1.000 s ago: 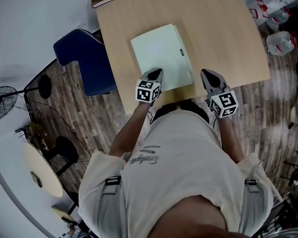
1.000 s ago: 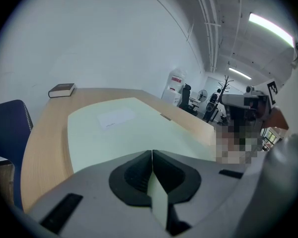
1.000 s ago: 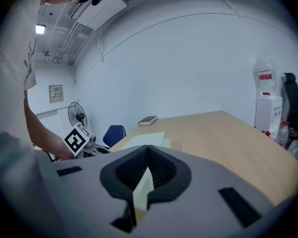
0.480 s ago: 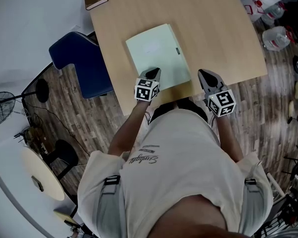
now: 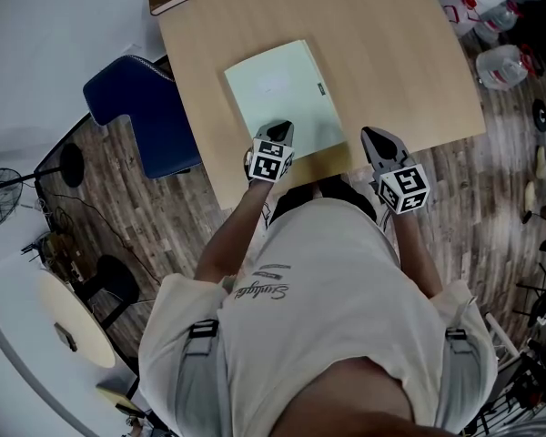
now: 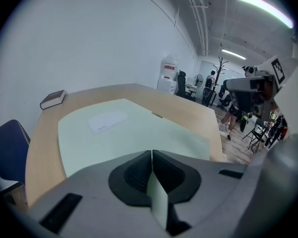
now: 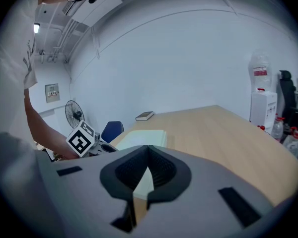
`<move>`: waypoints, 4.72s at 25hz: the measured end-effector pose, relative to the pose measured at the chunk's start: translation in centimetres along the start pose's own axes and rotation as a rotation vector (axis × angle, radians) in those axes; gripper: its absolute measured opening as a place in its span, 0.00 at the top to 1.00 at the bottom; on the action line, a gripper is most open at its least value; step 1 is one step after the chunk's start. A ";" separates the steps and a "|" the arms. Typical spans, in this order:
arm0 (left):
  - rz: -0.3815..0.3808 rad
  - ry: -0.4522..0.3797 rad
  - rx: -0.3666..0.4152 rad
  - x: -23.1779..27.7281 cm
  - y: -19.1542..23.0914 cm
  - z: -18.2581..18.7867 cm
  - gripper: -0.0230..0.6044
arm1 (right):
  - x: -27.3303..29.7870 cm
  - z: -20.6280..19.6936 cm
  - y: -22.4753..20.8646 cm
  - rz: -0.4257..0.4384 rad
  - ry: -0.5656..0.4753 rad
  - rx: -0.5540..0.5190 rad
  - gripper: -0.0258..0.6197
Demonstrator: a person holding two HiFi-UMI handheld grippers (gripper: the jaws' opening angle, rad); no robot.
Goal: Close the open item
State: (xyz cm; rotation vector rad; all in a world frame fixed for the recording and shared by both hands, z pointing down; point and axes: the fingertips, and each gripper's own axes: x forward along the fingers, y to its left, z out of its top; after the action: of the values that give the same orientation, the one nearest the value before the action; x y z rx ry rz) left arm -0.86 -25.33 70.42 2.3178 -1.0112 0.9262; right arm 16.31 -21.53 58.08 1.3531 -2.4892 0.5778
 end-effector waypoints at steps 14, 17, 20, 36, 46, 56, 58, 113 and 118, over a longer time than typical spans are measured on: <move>0.035 0.061 0.076 0.3 -0.2 0.2 0.94 | -0.2 -0.4 0.1 0.018 0.003 0.010 0.97; 0.039 0.068 0.079 0.4 -0.2 0.0 0.94 | -0.2 -0.4 0.3 0.028 0.004 0.010 0.97; 0.026 0.073 0.062 0.3 -0.1 0.2 0.94 | 0.0 -0.2 0.6 0.042 0.001 0.006 0.97; -0.013 0.017 -0.087 -0.7 0.0 0.2 0.94 | 0.8 1.2 1.5 0.105 -0.008 -0.043 0.97; -0.015 -0.111 -0.175 -5.0 0.2 1.5 0.94 | 2.2 2.4 2.9 0.156 -0.008 -0.086 0.97; 0.033 -0.349 -0.132 -12.6 0.9 8.2 0.94 | 3.5 7.2 5.1 0.207 -0.056 -0.156 0.97; 0.045 -0.391 -0.120 -13.9 1.1 9.7 0.94 | 3.6 8.3 5.5 0.218 -0.060 -0.198 0.97; 0.291 -0.697 0.013 -27.8 6.2 20.3 0.94 | 3.7 23.1 10.9 0.255 -0.331 -0.462 0.97; 0.290 -0.666 0.033 -27.0 6.3 19.9 0.94 | 3.9 23.7 11.1 0.257 -0.348 -0.425 0.97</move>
State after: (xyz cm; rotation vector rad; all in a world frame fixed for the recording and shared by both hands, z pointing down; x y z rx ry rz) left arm -11.40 -29.07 38.13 2.6096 -1.6304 0.2390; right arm 4.17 -29.79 36.04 1.0471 -2.8621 -0.1625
